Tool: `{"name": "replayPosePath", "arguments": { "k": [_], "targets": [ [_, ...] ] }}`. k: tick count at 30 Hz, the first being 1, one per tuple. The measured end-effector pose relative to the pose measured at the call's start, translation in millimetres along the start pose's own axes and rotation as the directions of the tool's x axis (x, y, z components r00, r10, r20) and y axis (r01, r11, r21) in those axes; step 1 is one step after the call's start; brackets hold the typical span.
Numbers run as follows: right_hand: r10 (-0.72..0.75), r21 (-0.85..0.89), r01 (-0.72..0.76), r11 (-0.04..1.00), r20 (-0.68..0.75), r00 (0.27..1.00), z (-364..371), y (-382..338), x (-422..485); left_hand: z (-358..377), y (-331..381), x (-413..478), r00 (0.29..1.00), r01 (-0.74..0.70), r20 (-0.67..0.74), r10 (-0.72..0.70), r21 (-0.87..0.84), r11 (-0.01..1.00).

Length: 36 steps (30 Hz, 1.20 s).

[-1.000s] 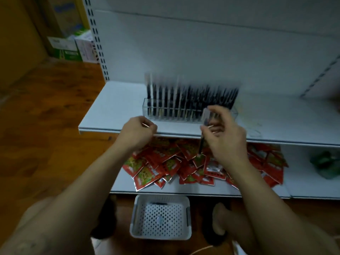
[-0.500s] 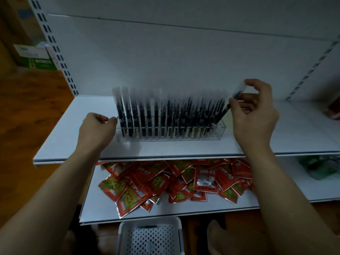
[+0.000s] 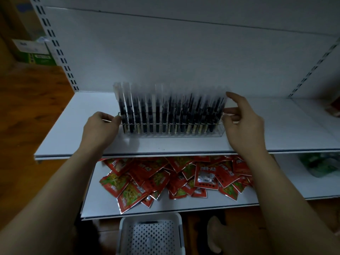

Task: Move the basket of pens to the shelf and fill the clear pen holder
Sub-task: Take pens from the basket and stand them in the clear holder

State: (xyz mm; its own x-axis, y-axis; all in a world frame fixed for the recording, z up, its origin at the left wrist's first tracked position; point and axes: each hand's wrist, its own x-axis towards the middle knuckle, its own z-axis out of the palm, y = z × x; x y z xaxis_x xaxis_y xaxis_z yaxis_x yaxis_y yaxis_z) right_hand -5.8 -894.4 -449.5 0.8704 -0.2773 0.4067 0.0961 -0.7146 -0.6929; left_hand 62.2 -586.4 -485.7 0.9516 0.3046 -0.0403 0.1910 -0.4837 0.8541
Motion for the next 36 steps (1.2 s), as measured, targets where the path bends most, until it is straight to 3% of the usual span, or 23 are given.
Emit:
{"name": "replayPosePath", "arguments": {
  "k": [6, 9, 18, 27, 30, 33, 36],
  "targets": [
    [0.066, 0.103, -0.069, 0.992, 0.034, 0.997, -8, -14, -27, -17, -10, -33, 1.000, -0.016, -0.026, 0.015, -0.042, 0.999],
    [0.112, 0.156, -0.134, 0.979, 0.141, 0.984, -7, -25, -47, -24, -16, -60, 1.000, -0.029, -0.002, 0.029, -0.054, 0.998],
    [0.110, -0.048, -0.099, 0.994, 0.475, 0.873, 37, -40, -103, -11, -53, -117, 0.985, -0.060, 0.168, 0.041, 0.107, 0.992],
    [0.177, -0.174, -0.067, 0.982, 0.756, 0.630, 113, -16, -149, 18, -114, -119, 0.904, -0.055, 0.416, -0.094, 0.333, 0.941],
    [0.236, -0.237, -0.069, 0.969, 0.809, 0.538, 141, 6, -164, 27, -133, -112, 0.882, -0.021, 0.443, -0.158, 0.373, 0.928],
    [0.326, -0.358, 0.011, 0.934, 0.862, 0.388, 170, 38, -178, 34, -148, -98, 0.868, 0.023, 0.445, -0.221, 0.408, 0.913],
    [0.425, -0.455, 0.042, 0.890, 0.859, 0.286, 194, 71, -188, 37, -166, -77, 0.856, 0.136, 0.420, -0.301, 0.380, 0.915]
  ]
}}
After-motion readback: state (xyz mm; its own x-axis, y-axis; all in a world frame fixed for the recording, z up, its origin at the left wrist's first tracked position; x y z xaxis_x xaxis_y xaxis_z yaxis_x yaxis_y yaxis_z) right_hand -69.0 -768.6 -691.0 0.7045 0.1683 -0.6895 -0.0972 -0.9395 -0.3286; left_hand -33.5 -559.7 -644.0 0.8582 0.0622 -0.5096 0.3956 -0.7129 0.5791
